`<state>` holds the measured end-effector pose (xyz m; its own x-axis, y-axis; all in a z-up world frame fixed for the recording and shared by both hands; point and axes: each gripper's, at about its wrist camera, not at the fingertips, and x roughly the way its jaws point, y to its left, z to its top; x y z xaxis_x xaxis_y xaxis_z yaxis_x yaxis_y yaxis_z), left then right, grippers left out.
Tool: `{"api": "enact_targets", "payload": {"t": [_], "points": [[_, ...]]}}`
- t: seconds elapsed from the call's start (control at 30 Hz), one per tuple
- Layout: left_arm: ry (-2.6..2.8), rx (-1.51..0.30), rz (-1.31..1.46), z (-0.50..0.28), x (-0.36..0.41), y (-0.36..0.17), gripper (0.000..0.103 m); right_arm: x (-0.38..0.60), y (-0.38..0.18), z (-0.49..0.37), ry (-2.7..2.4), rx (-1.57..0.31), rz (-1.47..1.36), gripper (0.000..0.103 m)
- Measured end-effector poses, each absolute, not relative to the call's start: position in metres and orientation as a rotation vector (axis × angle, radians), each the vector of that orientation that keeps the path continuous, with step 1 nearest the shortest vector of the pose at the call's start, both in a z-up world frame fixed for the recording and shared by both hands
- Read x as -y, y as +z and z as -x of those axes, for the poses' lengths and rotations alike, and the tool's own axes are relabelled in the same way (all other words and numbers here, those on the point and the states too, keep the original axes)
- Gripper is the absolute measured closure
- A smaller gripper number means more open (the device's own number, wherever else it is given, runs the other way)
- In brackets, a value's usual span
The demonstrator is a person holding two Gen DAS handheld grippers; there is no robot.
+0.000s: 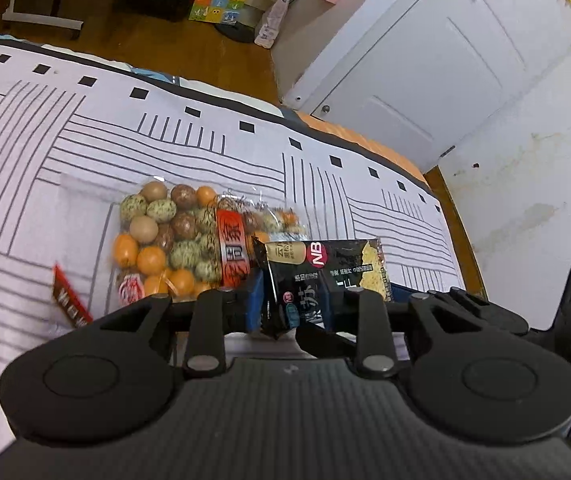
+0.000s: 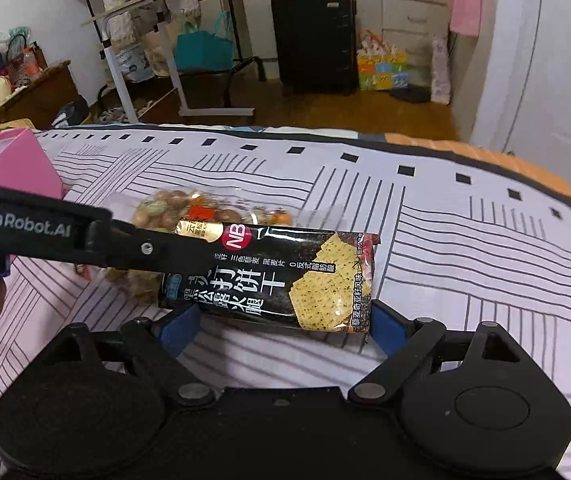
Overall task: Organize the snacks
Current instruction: 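Grasp the black NB cracker pack with the left gripper while the right gripper grasps it too, then carry the NB cracker pack over the pink box and open both grippers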
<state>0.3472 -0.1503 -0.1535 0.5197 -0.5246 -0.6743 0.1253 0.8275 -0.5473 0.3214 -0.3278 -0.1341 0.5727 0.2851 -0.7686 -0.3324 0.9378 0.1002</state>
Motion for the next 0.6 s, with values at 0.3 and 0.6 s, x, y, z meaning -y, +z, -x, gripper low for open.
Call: {"api": "enact_targets", "payload": {"t": [0.3,0.6], "points": [[-0.378,-0.951,0.379,-0.309,0.134,-0.128,0.076,0.299,-0.115,-0.281,0.299,-0.905,0.001,0.01],[-0.347,-1.006,0.317,-0.259,0.112,-0.105,0.076,0.263,-0.096,-0.233,0.312,-0.943,0.036,0.01]]}}
